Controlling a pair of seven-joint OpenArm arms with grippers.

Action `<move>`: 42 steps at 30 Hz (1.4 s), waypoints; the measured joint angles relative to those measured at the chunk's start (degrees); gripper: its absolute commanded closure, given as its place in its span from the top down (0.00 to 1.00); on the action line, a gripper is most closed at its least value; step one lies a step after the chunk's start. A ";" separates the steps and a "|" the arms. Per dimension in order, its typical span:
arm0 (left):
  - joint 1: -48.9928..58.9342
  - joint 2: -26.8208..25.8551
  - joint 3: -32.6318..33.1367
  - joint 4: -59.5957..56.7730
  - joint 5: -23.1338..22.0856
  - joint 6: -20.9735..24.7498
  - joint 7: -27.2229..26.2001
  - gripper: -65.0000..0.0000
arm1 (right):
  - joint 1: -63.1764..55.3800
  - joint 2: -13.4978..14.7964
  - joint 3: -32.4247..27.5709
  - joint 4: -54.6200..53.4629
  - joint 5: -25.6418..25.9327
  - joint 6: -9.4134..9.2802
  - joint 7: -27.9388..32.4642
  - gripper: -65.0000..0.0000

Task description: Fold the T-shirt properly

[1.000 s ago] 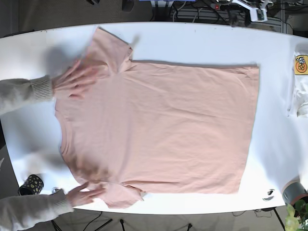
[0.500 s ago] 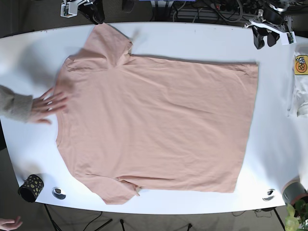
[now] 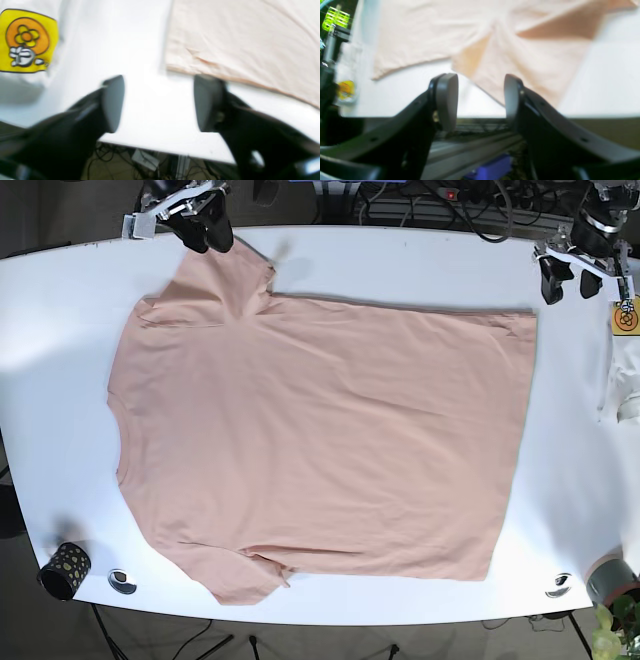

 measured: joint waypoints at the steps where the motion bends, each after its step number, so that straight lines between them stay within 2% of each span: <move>1: -0.68 0.02 -0.31 0.00 0.02 0.02 0.55 0.71 | 0.59 -0.17 0.83 0.00 0.61 0.26 -1.99 0.45; 7: -1.66 -0.20 1.16 -0.07 -0.04 -1.99 1.81 0.71 | 6.12 -0.35 7.56 -0.17 4.46 0.02 -12.11 0.45; 13: -3.96 -0.37 2.89 -1.18 -0.15 -3.45 1.25 0.71 | 11.76 -0.81 14.16 -0.48 4.66 0.00 -22.95 0.45; 18: -3.48 -0.26 5.25 -2.78 0.22 -3.45 2.21 0.71 | 16.76 -3.58 19.41 -3.34 5.33 0.42 -30.97 0.44; 21: -3.78 -0.31 5.49 -2.80 0.11 -3.41 1.84 0.71 | 19.37 -4.28 22.62 -6.58 4.87 0.22 -35.76 0.44; 24: -3.65 -0.28 6.19 -2.80 -0.04 -3.43 1.81 0.71 | 20.61 -4.24 23.89 -9.05 4.44 -0.02 -37.20 0.44; 33: -3.65 -0.28 6.16 -2.91 -0.02 -3.43 1.92 0.71 | 21.55 -4.24 23.65 -14.82 6.10 0.90 -36.63 0.44; 42: -4.42 -0.31 6.16 -2.95 -0.02 -3.43 1.92 0.71 | 19.76 -4.44 15.21 -14.51 7.50 1.49 -34.91 0.44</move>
